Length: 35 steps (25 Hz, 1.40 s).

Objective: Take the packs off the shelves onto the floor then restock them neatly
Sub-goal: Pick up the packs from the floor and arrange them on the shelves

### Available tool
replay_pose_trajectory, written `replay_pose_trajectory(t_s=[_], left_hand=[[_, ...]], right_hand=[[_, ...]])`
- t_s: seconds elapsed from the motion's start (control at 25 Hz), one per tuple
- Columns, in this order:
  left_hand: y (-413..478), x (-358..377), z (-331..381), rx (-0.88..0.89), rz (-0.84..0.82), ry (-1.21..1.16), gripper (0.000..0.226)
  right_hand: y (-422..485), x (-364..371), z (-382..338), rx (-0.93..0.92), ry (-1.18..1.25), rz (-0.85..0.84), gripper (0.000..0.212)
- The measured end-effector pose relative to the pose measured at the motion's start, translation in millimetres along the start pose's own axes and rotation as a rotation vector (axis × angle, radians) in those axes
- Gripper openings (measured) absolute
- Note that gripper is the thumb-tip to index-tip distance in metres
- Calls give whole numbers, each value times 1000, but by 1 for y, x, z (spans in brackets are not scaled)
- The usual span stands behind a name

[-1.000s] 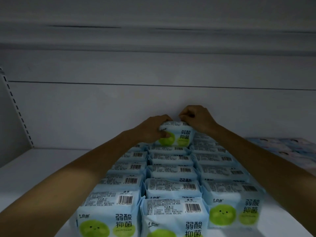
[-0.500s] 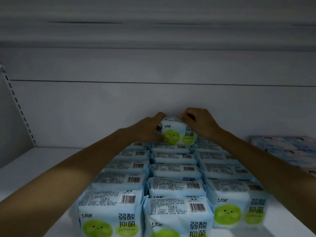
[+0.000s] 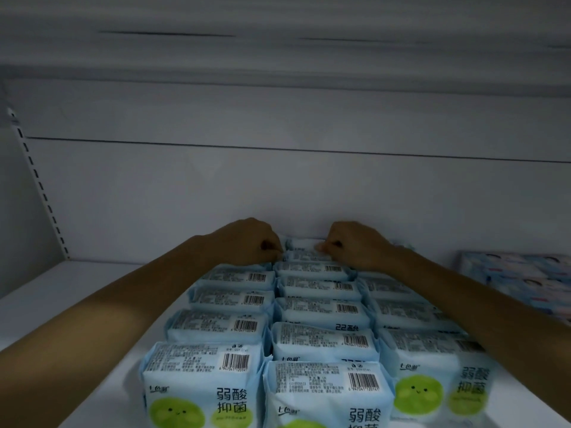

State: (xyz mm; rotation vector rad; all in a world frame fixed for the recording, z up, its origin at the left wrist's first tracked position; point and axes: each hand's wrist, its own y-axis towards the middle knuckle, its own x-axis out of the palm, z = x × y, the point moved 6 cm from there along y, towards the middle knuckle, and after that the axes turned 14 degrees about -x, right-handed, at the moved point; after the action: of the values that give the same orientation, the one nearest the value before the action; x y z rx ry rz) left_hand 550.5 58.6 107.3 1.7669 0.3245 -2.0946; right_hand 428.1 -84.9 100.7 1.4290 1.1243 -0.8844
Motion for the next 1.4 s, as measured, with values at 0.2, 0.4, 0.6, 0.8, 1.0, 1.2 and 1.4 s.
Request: replay_pose_trajectory(t_s=[0.2, 0.4, 0.6, 0.8, 1.0, 1.2, 1.4], left_hand=[[2, -10, 16, 30, 157, -53, 38], [5, -44, 6, -87, 406, -361, 31], [4, -61, 9, -193, 294, -1109, 24], [7, -55, 37, -113, 149, -1205, 47], [-9, -73, 53, 172, 534, -800, 107], [-10, -66, 54, 89, 404, -918, 78], [5, -50, 39, -116, 486, -880, 70]], right_hand=[[18, -15, 6, 59, -174, -74, 23], [24, -83, -7, 15, -290, 279, 14], [23, -144, -3, 82, 209, 455, 6], [14, -104, -8, 266, 1121, 493, 13], [0, -73, -10, 419, 1230, 261, 27], [-7, -69, -2, 484, 875, 194, 12], [3, -101, -12, 73, 631, 357, 29]])
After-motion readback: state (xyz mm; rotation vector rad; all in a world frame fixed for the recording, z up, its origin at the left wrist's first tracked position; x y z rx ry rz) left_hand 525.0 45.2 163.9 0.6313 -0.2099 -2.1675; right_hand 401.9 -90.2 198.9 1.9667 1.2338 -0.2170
